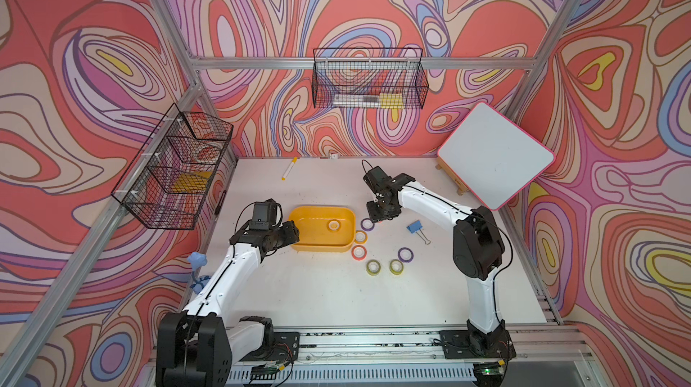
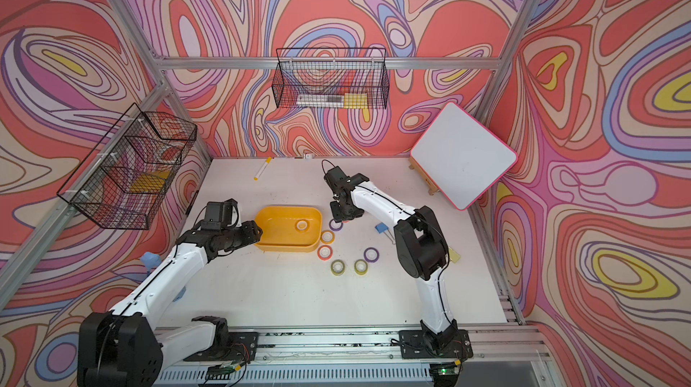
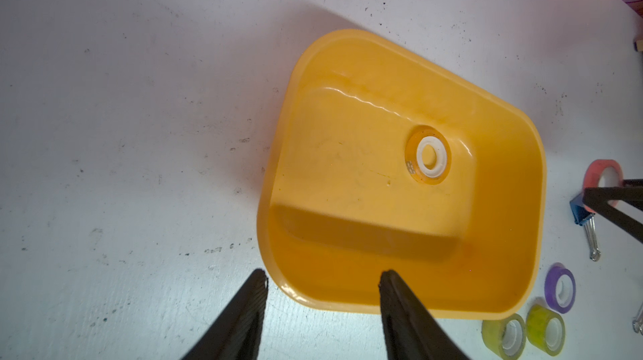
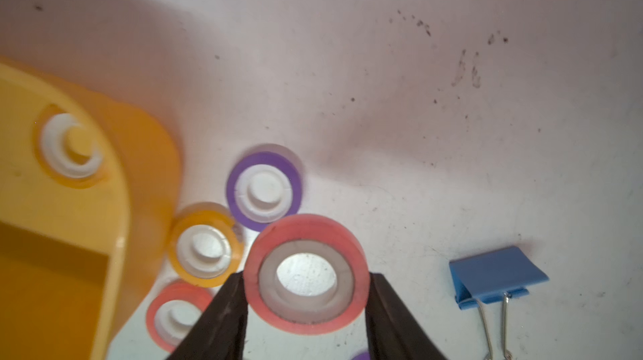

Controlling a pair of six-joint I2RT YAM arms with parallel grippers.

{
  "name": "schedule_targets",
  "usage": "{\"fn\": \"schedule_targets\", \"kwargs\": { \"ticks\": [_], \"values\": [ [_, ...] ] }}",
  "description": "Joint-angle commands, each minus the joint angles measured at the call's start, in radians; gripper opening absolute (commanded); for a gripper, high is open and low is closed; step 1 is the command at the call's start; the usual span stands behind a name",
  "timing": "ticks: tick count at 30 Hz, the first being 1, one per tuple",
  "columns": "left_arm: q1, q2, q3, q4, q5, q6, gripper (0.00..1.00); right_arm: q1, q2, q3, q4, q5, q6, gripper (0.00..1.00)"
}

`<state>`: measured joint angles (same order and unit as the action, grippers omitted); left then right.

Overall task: Put the transparent tape into the storage box
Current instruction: Pick up the tape from the center of the board, then place the tape in the storage box.

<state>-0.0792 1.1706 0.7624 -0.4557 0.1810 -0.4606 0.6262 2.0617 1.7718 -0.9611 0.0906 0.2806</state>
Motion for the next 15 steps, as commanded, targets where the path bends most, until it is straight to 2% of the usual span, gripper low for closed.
{"fn": "schedule_targets", "kwargs": {
  "ticks": [1, 8, 15],
  "values": [
    [-0.004, -0.023, -0.015, 0.004, -0.002, 0.005, 0.57, 0.053, -0.011, 0.086, -0.037, 0.037, -0.032, 0.52],
    [-0.005, -0.05, -0.012, -0.013, -0.03, -0.005, 0.57, 0.146, 0.086, 0.263, -0.032, 0.021, -0.06, 0.52],
    [-0.005, -0.043, -0.012, -0.014, -0.031, -0.009, 0.57, 0.189, 0.182, 0.385, 0.019, -0.01, -0.09, 0.53]
  ]
}}
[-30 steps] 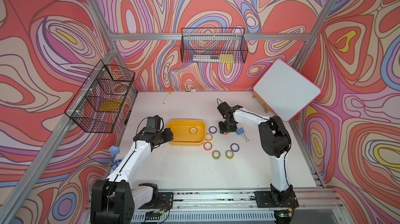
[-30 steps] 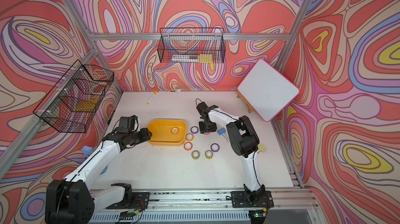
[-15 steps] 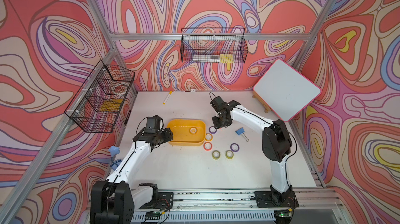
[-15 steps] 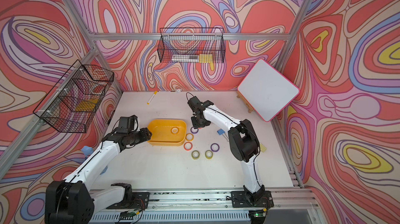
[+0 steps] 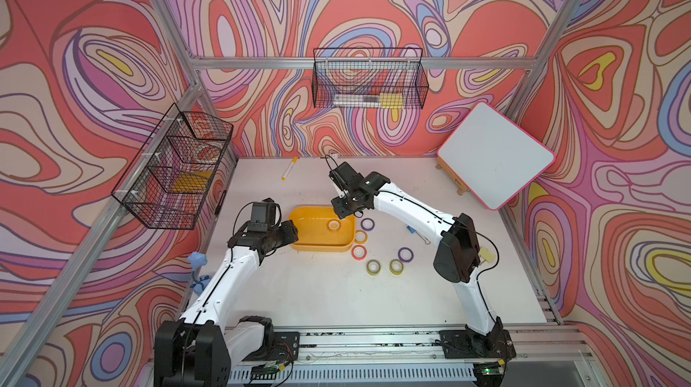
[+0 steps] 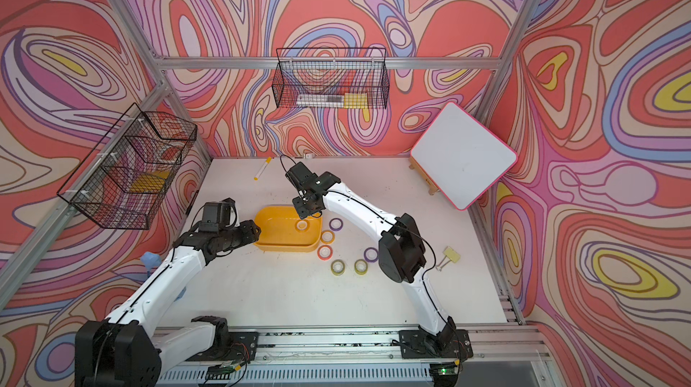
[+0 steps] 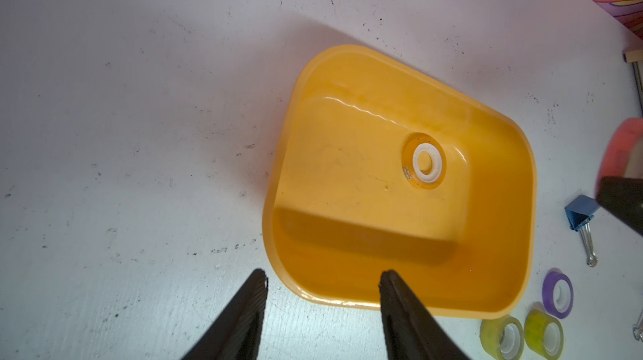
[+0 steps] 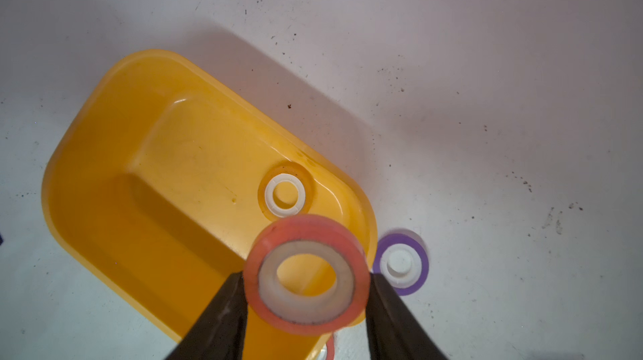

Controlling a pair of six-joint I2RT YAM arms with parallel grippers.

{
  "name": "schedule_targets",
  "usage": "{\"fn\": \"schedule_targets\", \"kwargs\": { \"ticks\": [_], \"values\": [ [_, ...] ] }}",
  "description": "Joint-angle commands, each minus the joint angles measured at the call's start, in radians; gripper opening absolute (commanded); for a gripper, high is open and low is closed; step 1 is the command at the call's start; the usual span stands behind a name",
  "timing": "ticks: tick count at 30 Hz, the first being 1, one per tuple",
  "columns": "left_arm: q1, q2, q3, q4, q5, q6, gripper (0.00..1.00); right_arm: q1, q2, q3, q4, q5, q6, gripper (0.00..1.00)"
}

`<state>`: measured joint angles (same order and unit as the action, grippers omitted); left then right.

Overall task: Put the transparent tape into the storage box
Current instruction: Place the tape in the storage box.

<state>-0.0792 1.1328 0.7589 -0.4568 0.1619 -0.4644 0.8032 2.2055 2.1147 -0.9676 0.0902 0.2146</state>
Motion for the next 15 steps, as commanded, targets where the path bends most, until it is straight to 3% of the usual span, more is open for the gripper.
{"fn": "schedule_targets", "kwargs": {
  "ticks": [1, 15],
  "values": [
    [-0.005, -0.007, -0.009, -0.015, -0.013, -0.005, 0.57, 0.017, 0.053, 0.057, 0.034, -0.012, -0.027, 0.53],
    [-0.005, -0.018, 0.0, -0.032, -0.028, -0.024, 0.56, 0.048, 0.192, 0.106, 0.217, -0.072, -0.063, 0.54]
  ]
}}
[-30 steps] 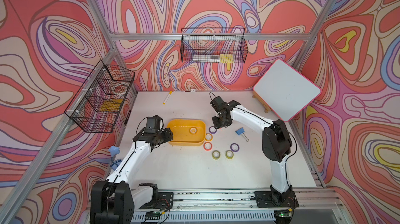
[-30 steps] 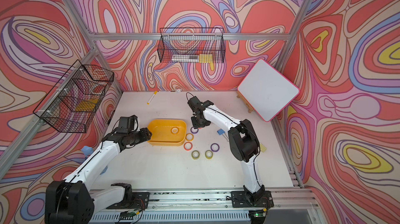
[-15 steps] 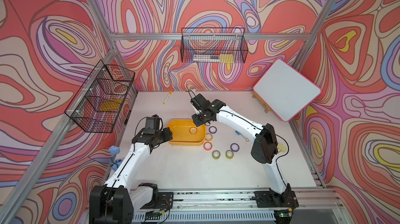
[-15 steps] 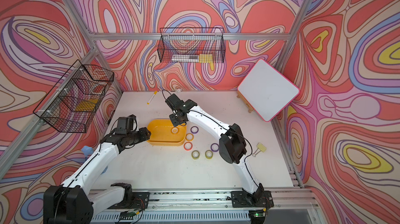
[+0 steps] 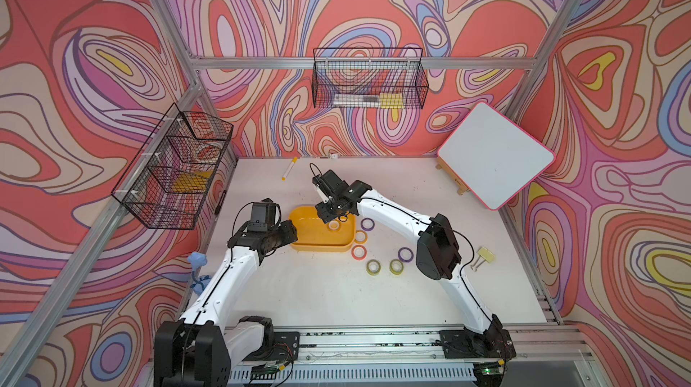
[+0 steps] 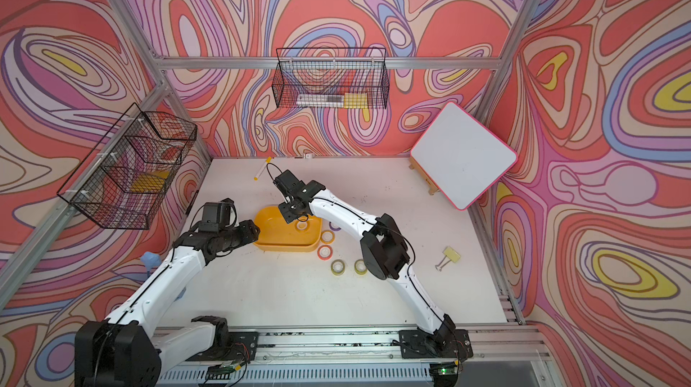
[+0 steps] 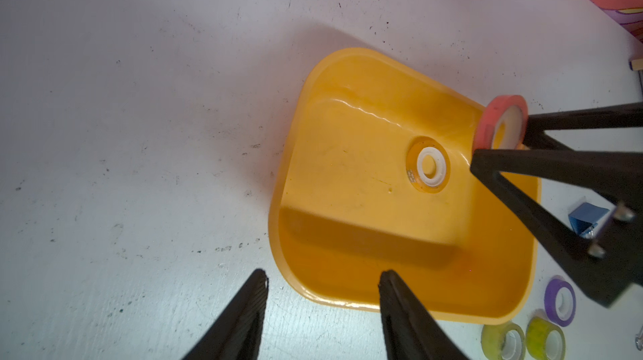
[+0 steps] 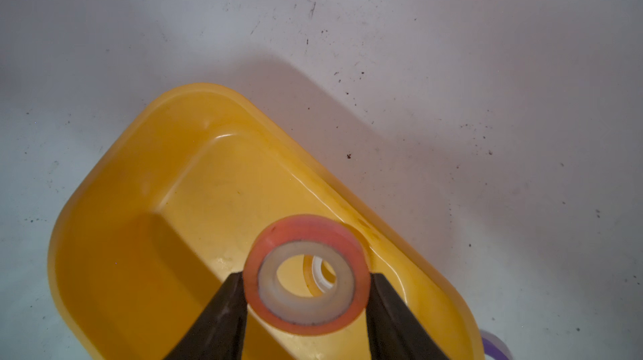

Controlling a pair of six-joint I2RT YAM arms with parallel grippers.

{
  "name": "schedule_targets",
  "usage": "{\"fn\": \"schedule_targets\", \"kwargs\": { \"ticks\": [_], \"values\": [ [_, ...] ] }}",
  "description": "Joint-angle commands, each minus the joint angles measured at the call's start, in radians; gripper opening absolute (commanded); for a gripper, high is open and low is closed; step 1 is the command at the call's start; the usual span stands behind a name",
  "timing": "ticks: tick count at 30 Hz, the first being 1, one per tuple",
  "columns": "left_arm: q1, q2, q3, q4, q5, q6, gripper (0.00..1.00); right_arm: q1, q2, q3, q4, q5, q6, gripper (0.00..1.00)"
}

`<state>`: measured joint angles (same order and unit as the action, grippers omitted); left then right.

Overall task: Put the transparent tape into the storage box
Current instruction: Place the tape in the storage box.

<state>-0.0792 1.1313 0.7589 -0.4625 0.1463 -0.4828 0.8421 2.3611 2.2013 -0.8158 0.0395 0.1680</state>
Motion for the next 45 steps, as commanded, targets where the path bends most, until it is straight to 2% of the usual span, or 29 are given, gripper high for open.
{"fn": "schedule_targets", "kwargs": {
  "ticks": [1, 21, 33, 38, 45],
  "values": [
    [-0.006, -0.015, 0.0, -0.027, -0.013, -0.006, 0.56, 0.008, 0.045, 0.02, 0.077, -0.025, -0.018, 0.54],
    [-0.005, -0.012, 0.008, -0.024, 0.0, 0.006, 0.56, 0.015, 0.154, 0.032, 0.145, -0.017, -0.033, 0.54],
    [-0.006, -0.013, 0.01, -0.019, 0.003, 0.009, 0.57, 0.015, 0.159, 0.038, 0.151, 0.014, -0.044, 0.6],
    [-0.005, -0.011, 0.011, -0.018, 0.002, 0.01, 0.57, 0.018, 0.105, 0.02, 0.152, 0.007, -0.032, 0.6],
    [-0.005, -0.015, 0.02, -0.012, 0.011, 0.0, 0.6, 0.023, -0.102, -0.131, 0.18, 0.02, 0.037, 0.61]
  ]
}}
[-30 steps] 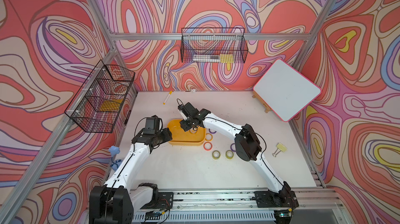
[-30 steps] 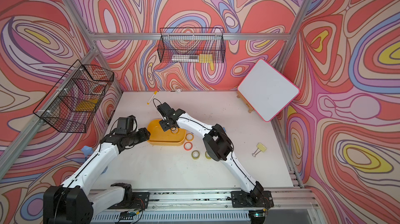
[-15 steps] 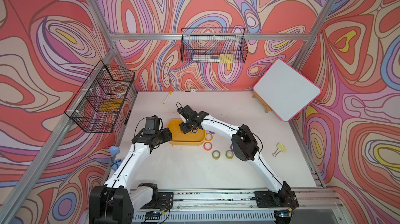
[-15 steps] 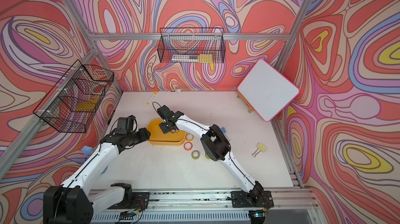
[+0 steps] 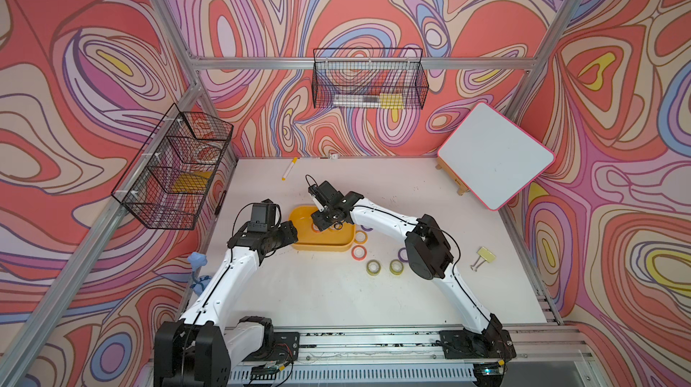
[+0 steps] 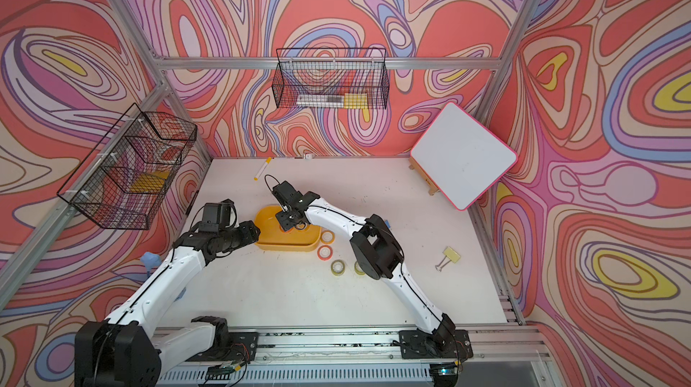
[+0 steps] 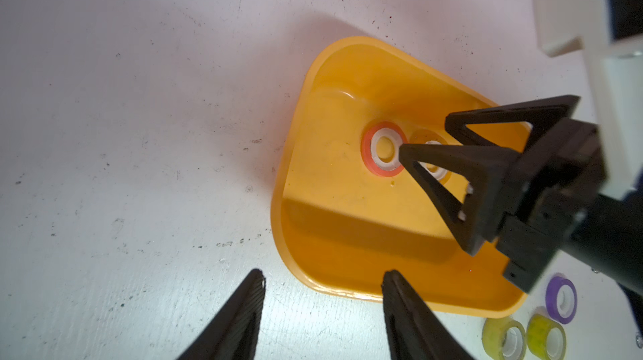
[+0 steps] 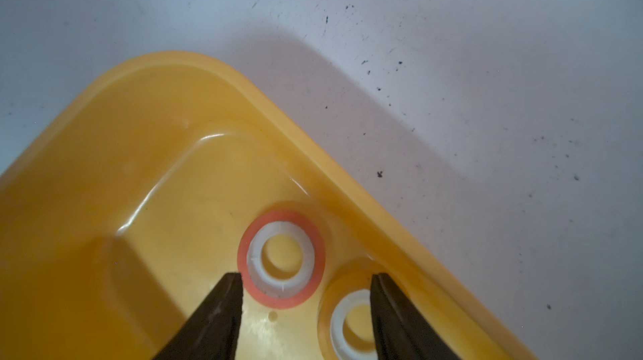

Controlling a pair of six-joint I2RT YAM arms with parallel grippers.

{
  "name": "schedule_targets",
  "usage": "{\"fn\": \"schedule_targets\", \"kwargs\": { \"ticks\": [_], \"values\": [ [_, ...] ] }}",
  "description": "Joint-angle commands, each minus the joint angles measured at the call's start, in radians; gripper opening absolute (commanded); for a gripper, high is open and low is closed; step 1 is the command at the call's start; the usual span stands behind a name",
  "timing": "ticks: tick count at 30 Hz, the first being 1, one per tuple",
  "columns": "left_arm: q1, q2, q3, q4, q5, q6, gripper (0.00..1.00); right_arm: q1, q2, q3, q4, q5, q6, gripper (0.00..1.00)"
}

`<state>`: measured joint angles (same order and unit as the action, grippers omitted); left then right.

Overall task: Put the transparent tape into the storage box
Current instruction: Place the tape in the storage box, then pick up the tape from the center of the board.

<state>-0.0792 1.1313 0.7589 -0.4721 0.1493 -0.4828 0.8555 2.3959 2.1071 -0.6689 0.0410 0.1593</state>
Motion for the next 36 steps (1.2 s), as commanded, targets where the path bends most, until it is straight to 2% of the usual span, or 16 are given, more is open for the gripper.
{"fn": "schedule_targets", "kwargs": {
  "ticks": [1, 7, 12, 15, 20, 24, 27, 31, 36],
  "values": [
    [-0.005, -0.012, 0.023, 0.001, 0.018, -0.002, 0.6, 0.009, -0.161, -0.053, 0.026, 0.022, 0.056, 0.61],
    [-0.005, 0.014, 0.093, -0.037, 0.041, -0.001, 0.6, -0.015, -0.279, -0.086, -0.133, 0.076, 0.128, 0.63],
    [-0.005, 0.027, 0.16, -0.079, 0.0, 0.007, 0.6, -0.126, -0.371, -0.179, -0.205, 0.023, 0.169, 0.64],
    [-0.006, 0.055, 0.208, -0.11, -0.006, 0.004, 0.6, -0.175, -0.403, -0.206, -0.232, 0.036, 0.122, 0.64],
    [-0.013, 0.101, 0.34, -0.224, -0.023, 0.033, 0.6, -0.183, -0.358, -0.047, -0.406, 0.082, 0.019, 0.65],
    [-0.016, 0.126, 0.464, -0.311, -0.011, 0.064, 0.61, -0.196, -0.311, 0.1, -0.506, 0.059, 0.047, 0.66],
    [-0.019, 0.13, 0.505, -0.321, 0.012, 0.033, 0.61, -0.204, -0.289, 0.173, -0.549, 0.04, 0.097, 0.66],
    [-0.029, 0.146, 0.539, -0.326, 0.026, 0.01, 0.6, -0.226, -0.292, 0.179, -0.57, 0.006, 0.168, 0.64],
    [-0.115, 0.173, 0.574, -0.345, -0.039, 0.089, 0.6, -0.256, -0.326, 0.068, -0.565, -0.039, 0.247, 0.62]
  ]
}}
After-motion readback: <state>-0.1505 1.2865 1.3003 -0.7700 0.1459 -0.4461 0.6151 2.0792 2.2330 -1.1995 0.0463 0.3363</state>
